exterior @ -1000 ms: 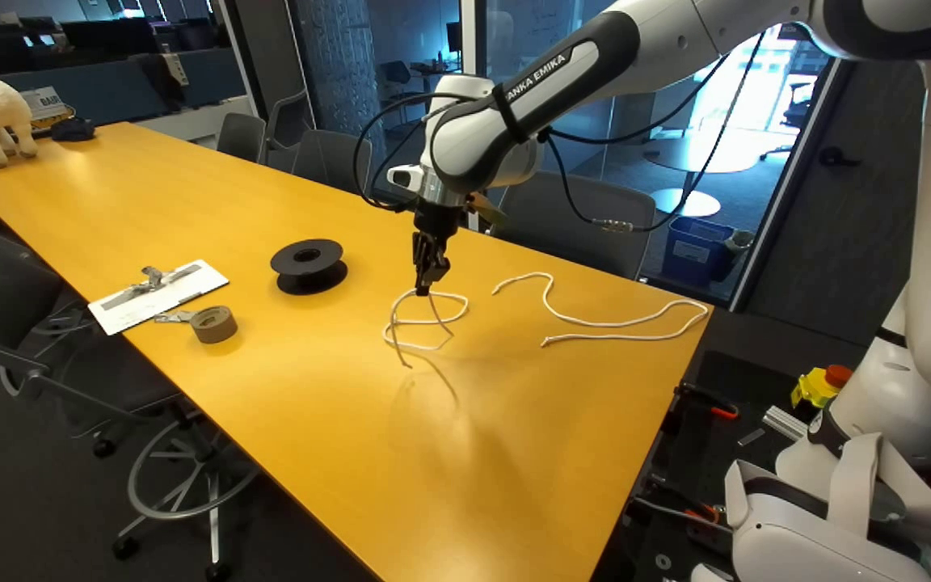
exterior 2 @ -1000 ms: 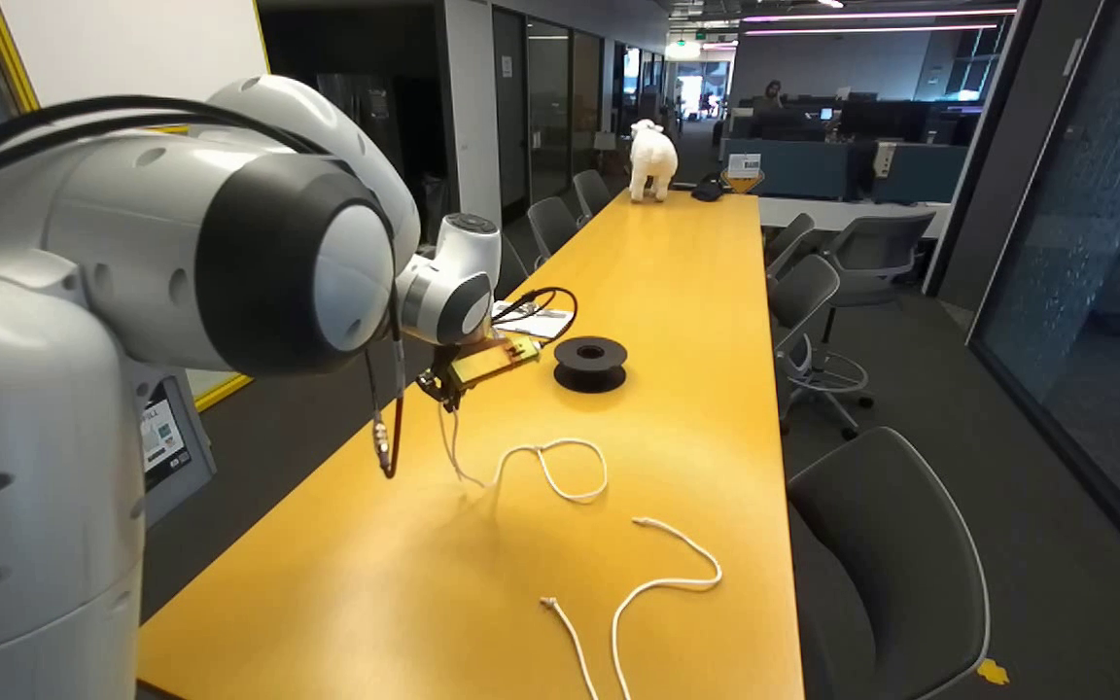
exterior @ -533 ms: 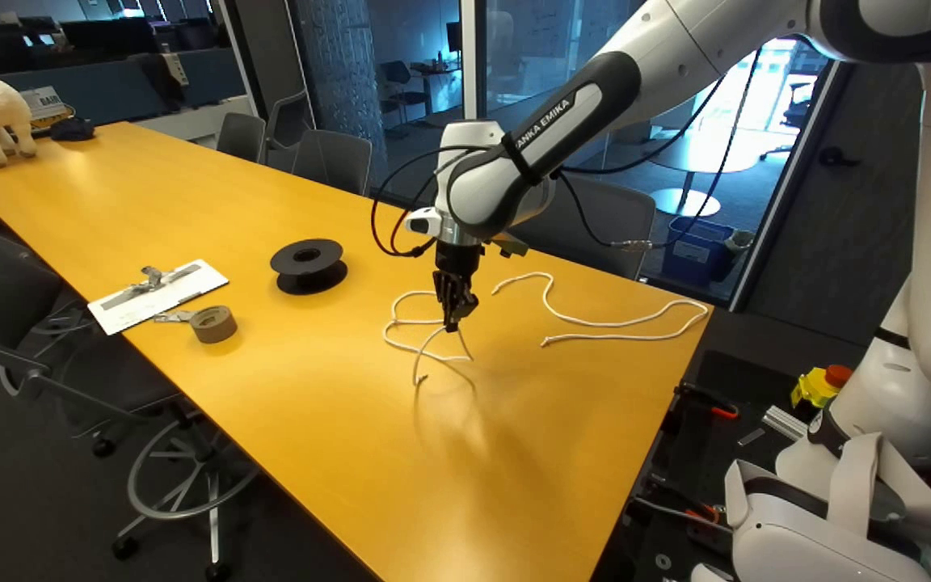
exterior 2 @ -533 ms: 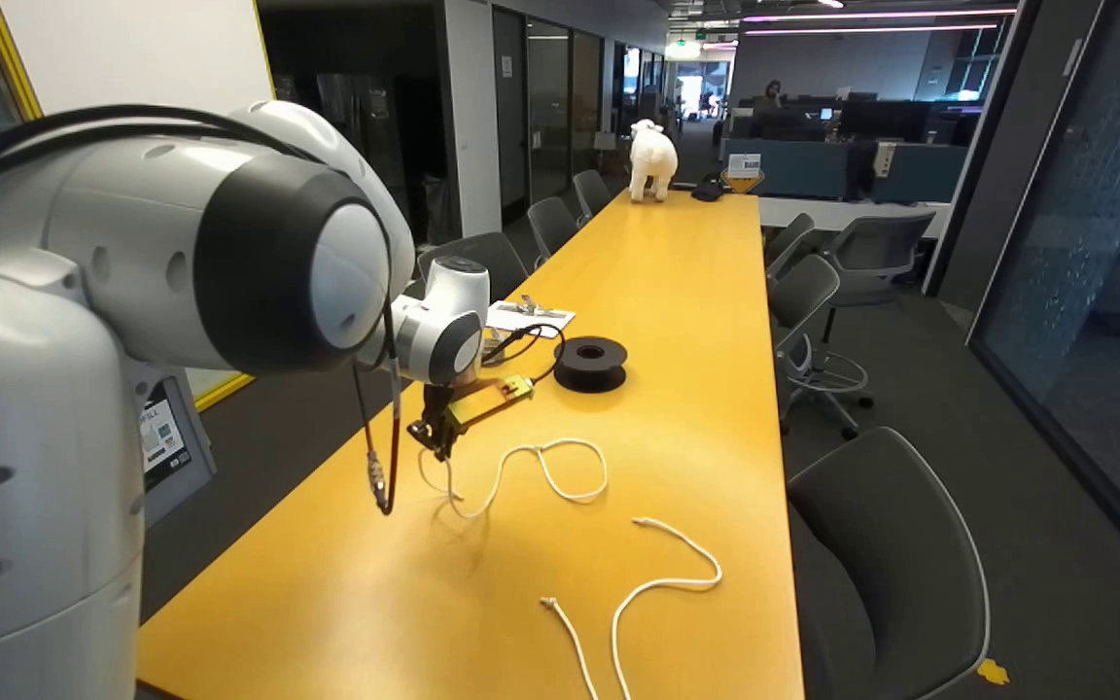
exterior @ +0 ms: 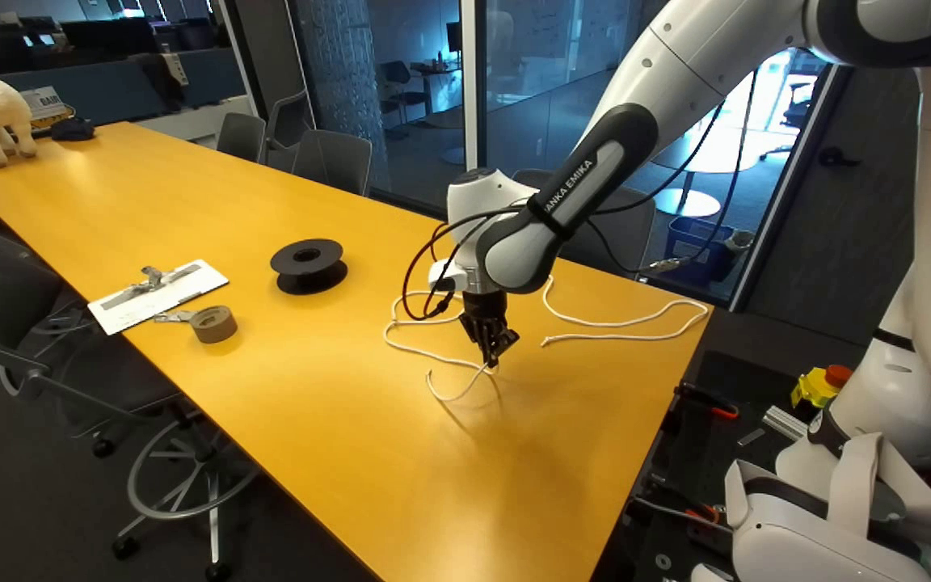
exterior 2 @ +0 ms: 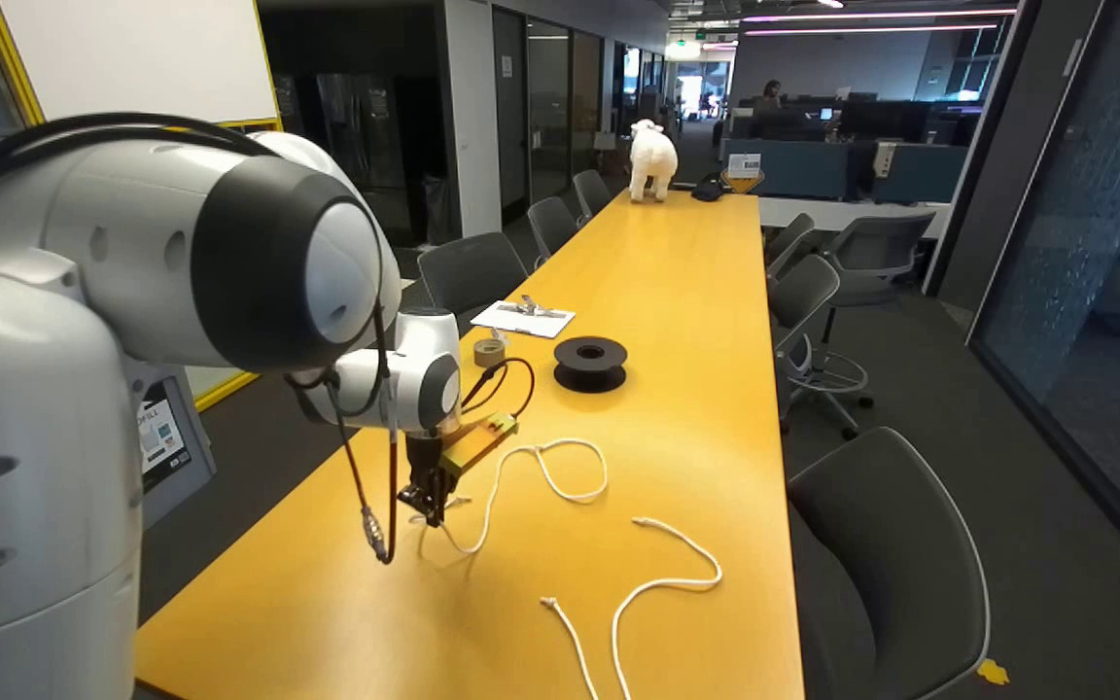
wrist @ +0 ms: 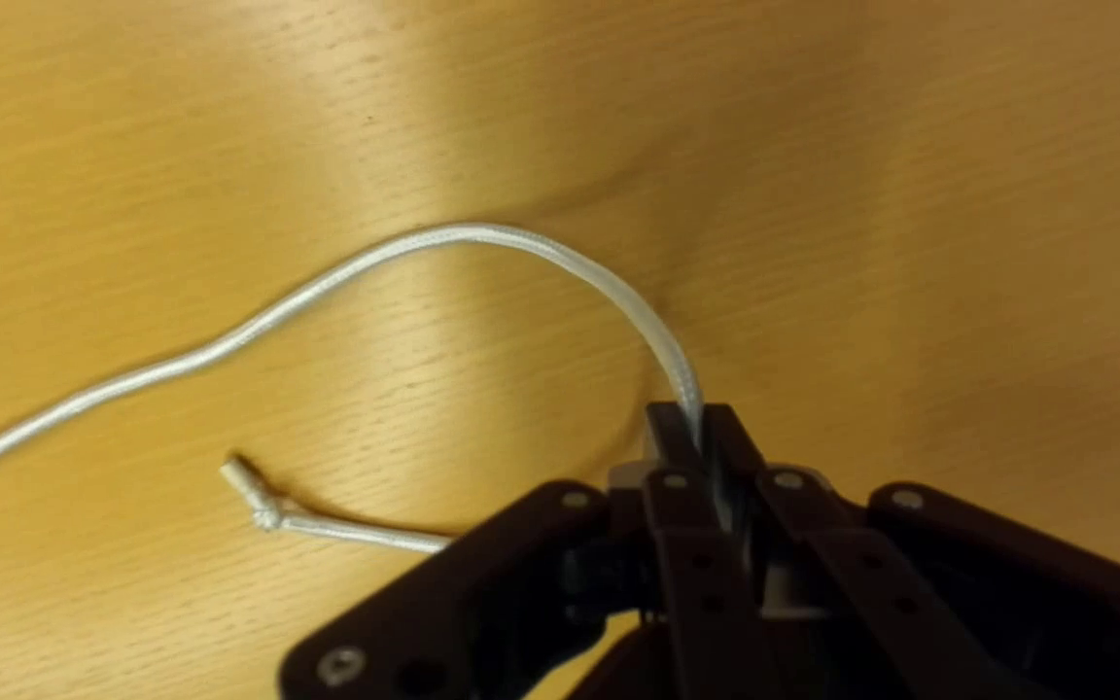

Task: Untangle the rope on the table.

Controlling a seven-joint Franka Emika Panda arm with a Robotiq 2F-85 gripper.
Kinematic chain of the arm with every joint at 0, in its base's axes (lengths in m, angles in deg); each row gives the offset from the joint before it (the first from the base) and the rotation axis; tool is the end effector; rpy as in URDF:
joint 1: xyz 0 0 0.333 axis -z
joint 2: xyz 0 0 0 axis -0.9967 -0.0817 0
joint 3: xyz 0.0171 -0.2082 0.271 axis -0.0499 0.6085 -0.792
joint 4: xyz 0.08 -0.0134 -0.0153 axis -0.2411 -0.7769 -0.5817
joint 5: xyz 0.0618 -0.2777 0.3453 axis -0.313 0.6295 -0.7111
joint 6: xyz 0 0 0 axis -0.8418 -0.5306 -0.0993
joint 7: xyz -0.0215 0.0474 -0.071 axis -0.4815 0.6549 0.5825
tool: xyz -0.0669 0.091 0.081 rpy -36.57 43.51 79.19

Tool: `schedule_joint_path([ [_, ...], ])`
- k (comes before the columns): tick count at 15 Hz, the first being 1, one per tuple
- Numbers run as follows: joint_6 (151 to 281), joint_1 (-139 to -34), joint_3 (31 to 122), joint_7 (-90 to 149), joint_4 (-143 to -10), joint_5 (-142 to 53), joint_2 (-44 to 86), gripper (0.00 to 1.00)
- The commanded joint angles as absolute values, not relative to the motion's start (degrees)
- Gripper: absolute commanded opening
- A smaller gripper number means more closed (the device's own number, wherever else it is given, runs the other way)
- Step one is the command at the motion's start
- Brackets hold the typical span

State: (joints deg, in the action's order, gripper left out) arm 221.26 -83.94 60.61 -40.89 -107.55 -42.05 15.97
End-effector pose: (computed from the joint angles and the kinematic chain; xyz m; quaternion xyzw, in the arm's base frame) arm 0.5886 0.1093 0.1654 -0.7645 -0.6433 0.0325 0.0256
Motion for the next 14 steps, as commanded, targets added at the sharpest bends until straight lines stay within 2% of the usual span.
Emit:
schedule_joint_path([
  [1, 221.51, -84.9, 61.48, -46.37, -110.47, -37.7, 17.33, 0.09],
  [10, 221.93, -84.94, 62.01, -51.44, -112.16, -33.86, 17.08, 0.09],
  [11, 221.39, -84.88, 62.02, -51.57, -111.95, -34.33, 17.03, 0.34],
  [13, 220.81, -84.87, 62.27, -51.37, -111.52, -34.59, 17.01, 0.38],
  [14, 220.52, -84.82, 62.45, -51.11, -111.21, -34.72, 16.96, 0.44],
])
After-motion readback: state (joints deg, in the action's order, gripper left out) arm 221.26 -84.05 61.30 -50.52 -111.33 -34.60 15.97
